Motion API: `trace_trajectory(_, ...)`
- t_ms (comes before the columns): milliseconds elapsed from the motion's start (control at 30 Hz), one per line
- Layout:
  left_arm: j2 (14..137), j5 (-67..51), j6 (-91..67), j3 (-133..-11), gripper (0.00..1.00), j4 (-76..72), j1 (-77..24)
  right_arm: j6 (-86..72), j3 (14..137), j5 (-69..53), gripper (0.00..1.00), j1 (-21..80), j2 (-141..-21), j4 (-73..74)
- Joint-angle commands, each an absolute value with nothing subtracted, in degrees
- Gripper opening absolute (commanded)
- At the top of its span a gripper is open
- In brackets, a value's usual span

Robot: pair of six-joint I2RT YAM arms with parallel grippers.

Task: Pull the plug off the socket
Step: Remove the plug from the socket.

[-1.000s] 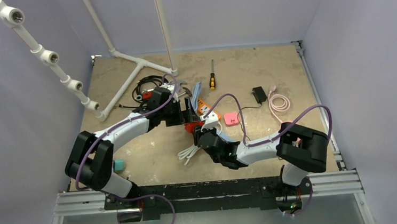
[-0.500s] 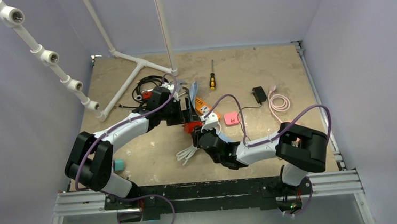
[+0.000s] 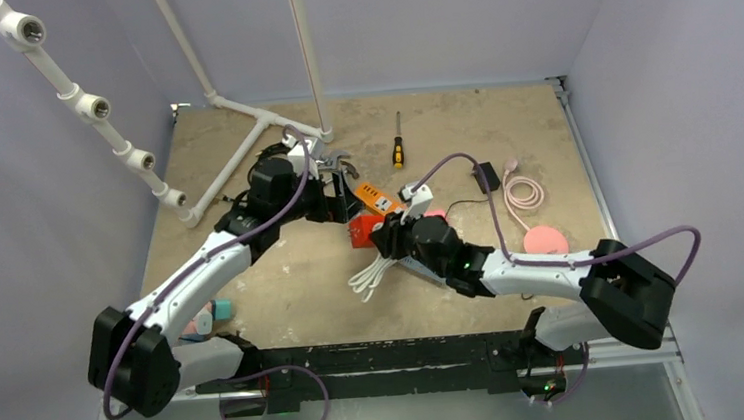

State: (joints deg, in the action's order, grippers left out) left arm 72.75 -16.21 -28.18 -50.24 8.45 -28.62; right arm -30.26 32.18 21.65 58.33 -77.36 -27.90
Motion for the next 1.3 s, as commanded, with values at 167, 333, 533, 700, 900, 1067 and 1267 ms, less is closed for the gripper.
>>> trace_trajectory(167, 63.1, -21.1, -11.9, -48.9, 0.94, 7.6, -31.8, -25.3, 34.3, -6.7, 0.0, 43.5, -72.9, -28.5)
trace_trajectory(333, 63.7, -16.0, -5.1, -48.1, 0.93, 10.3, -37.4, -23.7, 34.6, -14.7, 0.0, 40.2, -72.3, -28.2)
trace_trajectory(533, 65.2, -12.0, -5.5, -48.9, 0.94, 10.7, -37.6, -24.3, 32.1, -11.9, 0.0, 39.2, -69.8, -28.6)
trace_trajectory(700, 66.1, -10.4, -6.4, -48.6, 0.95, 9.9, -37.5, -24.9, 32.9, -8.0, 0.0, 39.2, -61.3, -23.7)
trace_trajectory(900, 68.2, -7.4, -10.1, -49.6, 0.96, 10.4, -35.9, -23.4, 42.6, 12.3, 0.0, 39.1, -51.5, -7.7)
trace_trajectory(1067, 68.0, -7.1, -13.7, -49.3, 0.96, 9.5, -32.6, -21.5, 51.9, 26.6, 0.0, 38.9, -50.7, 1.7)
trace_trajectory(1267, 67.1, -5.5, -14.0, -49.1, 0.96, 9.9, -32.5, -16.0, 62.4, 39.1, 0.0, 38.1, -52.5, 6.0)
